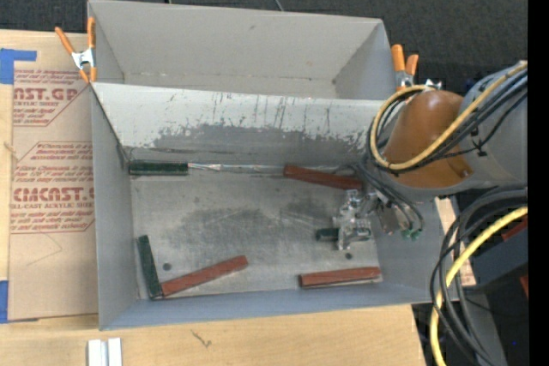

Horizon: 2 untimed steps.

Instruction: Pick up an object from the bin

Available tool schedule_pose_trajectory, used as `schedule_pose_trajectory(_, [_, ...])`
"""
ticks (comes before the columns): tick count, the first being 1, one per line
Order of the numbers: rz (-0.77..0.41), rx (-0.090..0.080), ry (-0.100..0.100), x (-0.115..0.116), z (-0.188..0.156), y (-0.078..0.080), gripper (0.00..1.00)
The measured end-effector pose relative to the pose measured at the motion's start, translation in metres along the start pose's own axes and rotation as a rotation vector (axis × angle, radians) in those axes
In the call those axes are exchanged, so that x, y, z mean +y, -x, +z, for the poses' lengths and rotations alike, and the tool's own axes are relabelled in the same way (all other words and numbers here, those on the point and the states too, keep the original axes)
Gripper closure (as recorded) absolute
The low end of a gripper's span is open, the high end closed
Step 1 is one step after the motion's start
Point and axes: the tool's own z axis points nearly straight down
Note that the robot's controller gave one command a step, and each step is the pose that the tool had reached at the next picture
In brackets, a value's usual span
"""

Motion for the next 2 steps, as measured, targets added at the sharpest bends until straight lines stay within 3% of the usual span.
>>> schedule_pose_trajectory(1, [0.0,0.0,0.0,0.0,0.0,0.0,1.0])
schedule_pose_trajectory(2, [-0.16,0.003,0.0,-0.013,-0.145,0.024,1.0])
